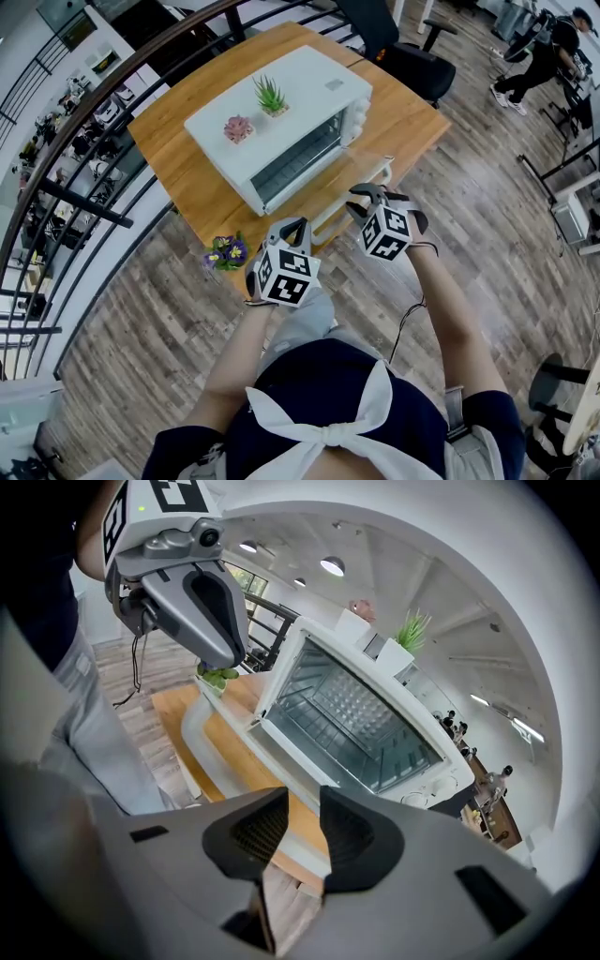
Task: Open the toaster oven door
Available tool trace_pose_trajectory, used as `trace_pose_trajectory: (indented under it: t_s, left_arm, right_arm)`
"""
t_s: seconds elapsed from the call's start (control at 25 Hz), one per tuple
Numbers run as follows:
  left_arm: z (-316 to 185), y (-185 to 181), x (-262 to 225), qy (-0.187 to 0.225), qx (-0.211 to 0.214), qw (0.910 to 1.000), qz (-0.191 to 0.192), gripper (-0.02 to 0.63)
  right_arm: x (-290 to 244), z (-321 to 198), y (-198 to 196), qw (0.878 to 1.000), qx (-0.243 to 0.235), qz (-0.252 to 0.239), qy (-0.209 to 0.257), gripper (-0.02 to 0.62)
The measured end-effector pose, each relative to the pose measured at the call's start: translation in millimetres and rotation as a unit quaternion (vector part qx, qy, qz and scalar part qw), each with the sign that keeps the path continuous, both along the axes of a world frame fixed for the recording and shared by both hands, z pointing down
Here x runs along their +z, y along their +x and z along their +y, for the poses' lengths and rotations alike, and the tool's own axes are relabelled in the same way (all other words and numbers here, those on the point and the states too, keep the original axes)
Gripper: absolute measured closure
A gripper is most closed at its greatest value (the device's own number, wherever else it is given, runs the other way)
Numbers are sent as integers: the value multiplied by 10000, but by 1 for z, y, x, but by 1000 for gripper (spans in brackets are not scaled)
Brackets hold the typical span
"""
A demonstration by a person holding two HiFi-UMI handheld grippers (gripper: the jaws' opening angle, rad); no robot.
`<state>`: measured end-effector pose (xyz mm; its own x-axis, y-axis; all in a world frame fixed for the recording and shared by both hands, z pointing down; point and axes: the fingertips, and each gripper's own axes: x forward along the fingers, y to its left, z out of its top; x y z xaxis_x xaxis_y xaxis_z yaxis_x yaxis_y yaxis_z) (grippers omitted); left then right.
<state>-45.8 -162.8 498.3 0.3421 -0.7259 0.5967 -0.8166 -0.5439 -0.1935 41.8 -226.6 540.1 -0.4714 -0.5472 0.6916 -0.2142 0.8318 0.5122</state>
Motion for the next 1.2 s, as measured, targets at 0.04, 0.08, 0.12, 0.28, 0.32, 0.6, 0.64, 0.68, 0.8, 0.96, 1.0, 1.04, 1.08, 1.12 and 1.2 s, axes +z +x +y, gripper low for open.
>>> trace_pose_trajectory:
  t_s: [0.04,0.08,0.12,0.28,0.32,0.6,0.64,0.68,0.8,0.96,1.0,1.04,1.08,1.12,1.2]
  left_arm:
    - [0,-1,0,-8,-16,10000,16,583]
    - [-1,-2,1,-18,-31,10000,32,583]
    - [-1,-2,1,-31,-45,10000,47,583]
    - [-2,-5,3,-72,-84,9999,70,583]
    - [-2,-6,3,-76,-90,9999,69,583]
    - [1,-11,7,-118,-127,9998,82,583]
    - [1,-12,9,-134,-127,9998,77,583]
    - [2,-13,10,-151,-128,9998,71,583]
    - [2,-15,14,-201,-131,9997,77,583]
    - [1,-16,17,-218,-120,9996,92,583]
    - [0,-16,18,-217,-121,9996,98,583]
    - [0,-16,19,-216,-123,9996,104,583]
    - [-1,-16,20,-215,-124,9996,111,583]
    - [-1,-16,20,-215,-126,9996,118,583]
    - [-2,-16,21,-220,-130,9996,138,583]
  right_arm:
    - [2,1,1,10000,16,-3,-17,486]
    - [3,1,2,10000,31,-8,-32,486]
    - [5,2,3,10000,43,-15,-43,486]
    - [8,4,5,9999,93,-75,-80,483]
    - [9,5,6,9999,109,-93,-86,483]
    - [20,11,12,9998,146,-82,-143,479]
    - [22,12,13,9997,146,-66,-157,479]
    - [24,13,14,9997,143,-51,-171,479]
    - [28,14,15,9997,151,-41,-211,476]
    - [32,16,17,9996,153,-6,-249,476]
    - [34,16,17,9995,152,6,-259,474]
    - [35,16,17,9995,155,17,-270,475]
    - [37,17,18,9995,160,27,-280,474]
    - [39,18,18,9994,168,38,-292,474]
    - [43,19,20,9993,183,77,-323,474]
